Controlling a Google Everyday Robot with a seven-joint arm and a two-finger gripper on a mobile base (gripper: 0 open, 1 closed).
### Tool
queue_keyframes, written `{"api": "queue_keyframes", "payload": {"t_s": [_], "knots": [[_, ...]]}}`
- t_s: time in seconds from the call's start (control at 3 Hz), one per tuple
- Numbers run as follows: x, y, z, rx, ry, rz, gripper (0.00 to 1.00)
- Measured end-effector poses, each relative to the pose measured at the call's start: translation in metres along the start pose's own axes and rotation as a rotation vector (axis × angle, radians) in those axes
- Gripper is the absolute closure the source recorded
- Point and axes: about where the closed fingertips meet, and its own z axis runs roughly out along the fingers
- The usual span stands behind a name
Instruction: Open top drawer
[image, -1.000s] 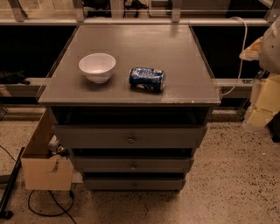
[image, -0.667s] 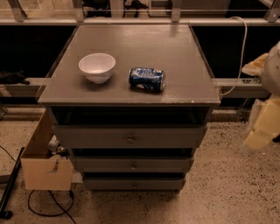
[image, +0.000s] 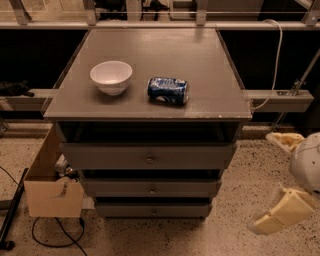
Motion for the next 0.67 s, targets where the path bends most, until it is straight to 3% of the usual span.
{"api": "queue_keyframes", "payload": {"t_s": [0.33, 0.67], "knots": [[0.013, -0.016, 0.045, -0.034, -0.181, 0.038, 0.00], [-0.002, -0.047, 0.073, -0.080, -0.403, 0.034, 0.00]]}}
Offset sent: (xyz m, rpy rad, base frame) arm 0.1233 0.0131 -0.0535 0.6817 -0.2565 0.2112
